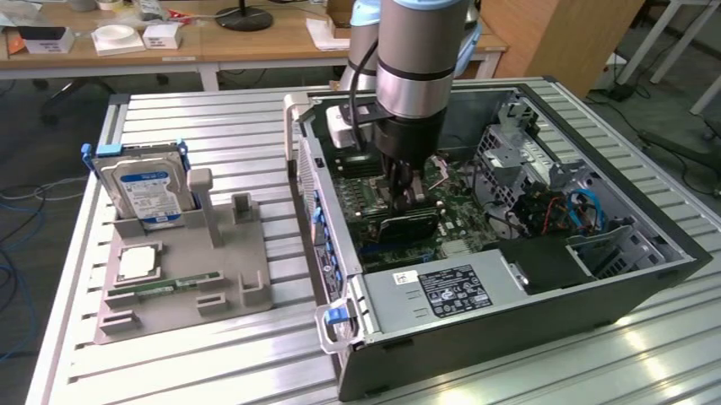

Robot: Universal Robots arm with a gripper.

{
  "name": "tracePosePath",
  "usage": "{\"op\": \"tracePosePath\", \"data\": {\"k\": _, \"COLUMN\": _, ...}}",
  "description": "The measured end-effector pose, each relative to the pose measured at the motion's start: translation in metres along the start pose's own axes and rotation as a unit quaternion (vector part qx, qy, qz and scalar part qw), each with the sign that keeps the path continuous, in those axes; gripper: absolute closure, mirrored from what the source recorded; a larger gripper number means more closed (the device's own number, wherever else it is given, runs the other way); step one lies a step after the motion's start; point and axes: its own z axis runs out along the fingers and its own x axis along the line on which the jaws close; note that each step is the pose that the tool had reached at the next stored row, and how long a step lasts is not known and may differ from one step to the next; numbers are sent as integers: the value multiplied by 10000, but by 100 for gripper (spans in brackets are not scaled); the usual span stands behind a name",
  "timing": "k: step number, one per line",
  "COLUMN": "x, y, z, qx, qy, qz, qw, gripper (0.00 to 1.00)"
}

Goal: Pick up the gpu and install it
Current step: 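Press down on the gpu until it lock into place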

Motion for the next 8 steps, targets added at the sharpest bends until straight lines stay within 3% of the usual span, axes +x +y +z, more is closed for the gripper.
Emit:
{"op": "tracePosePath", "data": {"k": 4, "x": 0, "y": 2, "z": -13, "qx": -69, "qy": 0, "qz": 0, "qw": 10000, "gripper": 90}}
{"op": "tracePosePath", "data": {"k": 6, "x": 0, "y": 3, "z": -14, "qx": -162, "qy": 5, "qz": 0, "qw": 9999, "gripper": 90}}
{"op": "tracePosePath", "data": {"k": 8, "x": 1, "y": 3, "z": -15, "qx": -296, "qy": 9, "qz": -1, "qw": 9996, "gripper": 90}}
